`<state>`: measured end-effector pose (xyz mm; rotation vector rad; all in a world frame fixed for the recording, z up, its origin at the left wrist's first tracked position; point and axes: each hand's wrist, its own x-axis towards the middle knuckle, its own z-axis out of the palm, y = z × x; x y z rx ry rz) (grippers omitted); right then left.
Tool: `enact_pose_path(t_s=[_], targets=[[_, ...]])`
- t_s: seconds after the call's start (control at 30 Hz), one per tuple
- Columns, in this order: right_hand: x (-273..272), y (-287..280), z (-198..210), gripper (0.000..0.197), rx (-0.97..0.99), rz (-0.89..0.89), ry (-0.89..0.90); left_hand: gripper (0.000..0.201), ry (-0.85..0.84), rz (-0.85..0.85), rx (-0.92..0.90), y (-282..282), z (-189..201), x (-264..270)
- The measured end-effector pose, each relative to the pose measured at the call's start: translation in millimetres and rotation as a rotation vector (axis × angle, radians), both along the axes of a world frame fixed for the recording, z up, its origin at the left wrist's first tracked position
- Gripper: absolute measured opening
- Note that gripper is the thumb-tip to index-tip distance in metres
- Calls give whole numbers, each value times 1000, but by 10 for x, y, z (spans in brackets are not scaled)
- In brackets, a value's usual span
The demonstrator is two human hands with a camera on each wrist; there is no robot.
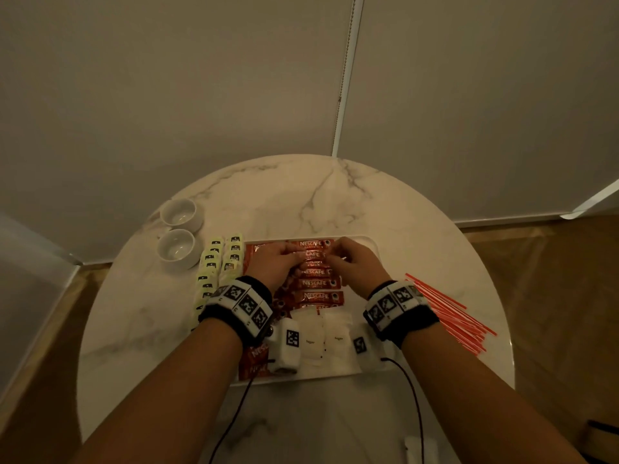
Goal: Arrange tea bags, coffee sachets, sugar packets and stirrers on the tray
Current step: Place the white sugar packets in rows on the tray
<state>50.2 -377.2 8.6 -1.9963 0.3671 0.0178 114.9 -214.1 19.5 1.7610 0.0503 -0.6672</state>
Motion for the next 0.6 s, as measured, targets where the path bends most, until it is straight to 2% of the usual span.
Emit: enact_pose_path(t_s=[0.1, 0.17, 0.33, 0.6], targets=[[140, -63, -41, 13, 289, -177, 32, 16, 19, -2, -19, -31, -72, 66], [260, -81, -81, 16, 317, -227, 58, 17, 15, 21, -5, -47, -110, 110], [496, -108, -201, 12, 178, -256, 151, 26, -45, 102, 119, -52, -191, 211], [591, -155, -272, 9, -122, -173, 250, 45, 19, -14, 213, -80, -234, 239]])
